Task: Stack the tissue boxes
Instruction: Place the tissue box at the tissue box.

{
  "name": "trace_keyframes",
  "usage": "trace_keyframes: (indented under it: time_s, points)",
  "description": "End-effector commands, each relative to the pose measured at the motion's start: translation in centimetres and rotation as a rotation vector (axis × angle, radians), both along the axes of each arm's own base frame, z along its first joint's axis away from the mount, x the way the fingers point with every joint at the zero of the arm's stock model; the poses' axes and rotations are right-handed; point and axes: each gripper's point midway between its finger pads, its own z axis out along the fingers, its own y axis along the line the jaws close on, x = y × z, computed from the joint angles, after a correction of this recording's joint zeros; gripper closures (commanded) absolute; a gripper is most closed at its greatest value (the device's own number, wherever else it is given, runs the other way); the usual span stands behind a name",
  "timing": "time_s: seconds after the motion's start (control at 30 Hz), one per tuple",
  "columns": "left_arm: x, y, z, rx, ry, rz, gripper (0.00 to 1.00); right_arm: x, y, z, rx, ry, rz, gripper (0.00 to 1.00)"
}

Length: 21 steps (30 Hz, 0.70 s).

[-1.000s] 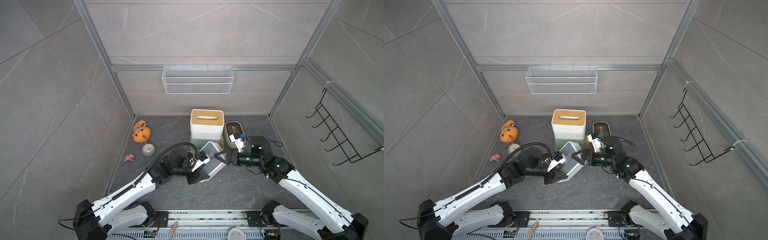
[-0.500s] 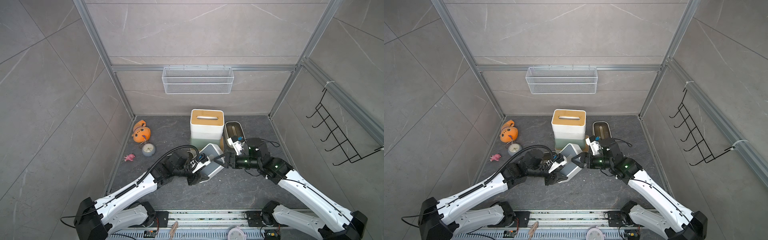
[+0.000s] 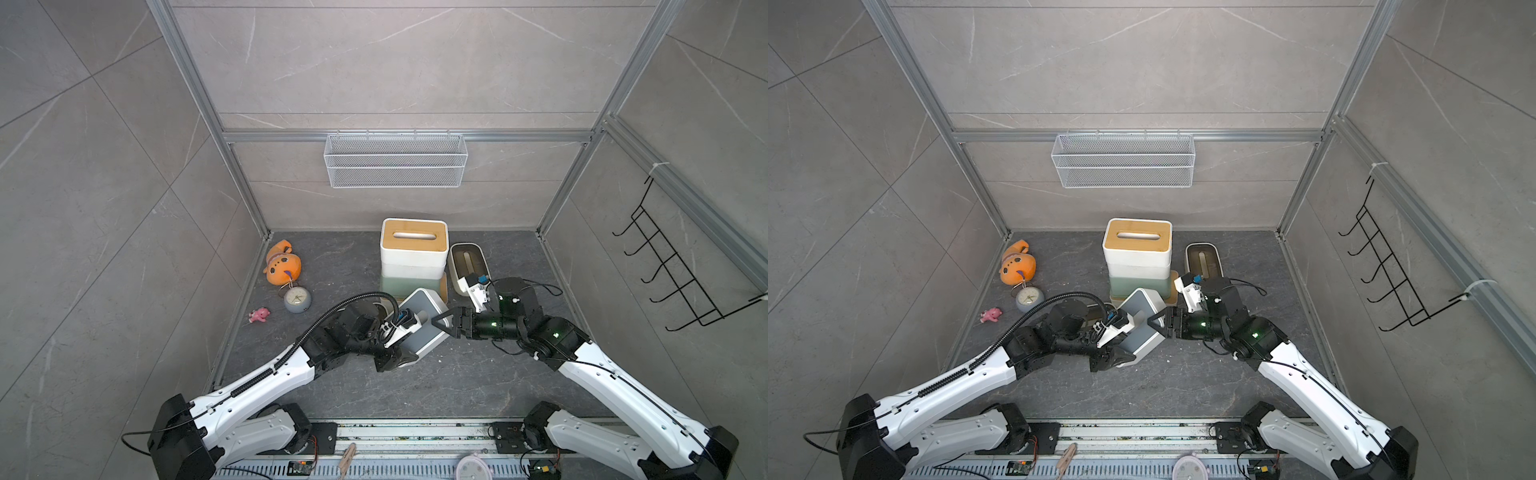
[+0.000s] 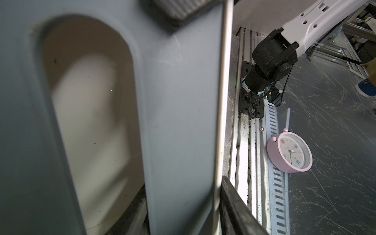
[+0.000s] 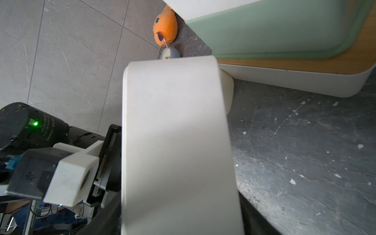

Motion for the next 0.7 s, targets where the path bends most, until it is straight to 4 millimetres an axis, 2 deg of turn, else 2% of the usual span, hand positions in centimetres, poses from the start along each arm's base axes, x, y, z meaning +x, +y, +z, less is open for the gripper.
trace_keyframes:
  time_s: [0.0,0.67]
  points:
    - [0.35,-0.60,1.55,-0.055,-0.070,-0.021,0.78,-0.48,-0.16,1.58,0.012,-0.048,0.013,0.27]
    - [0.38,-0.31,1.24,-0.050,-0.076,-0.007,0.74,-0.60,-0.18,1.11,0.027,-0.036,0.006,0.39]
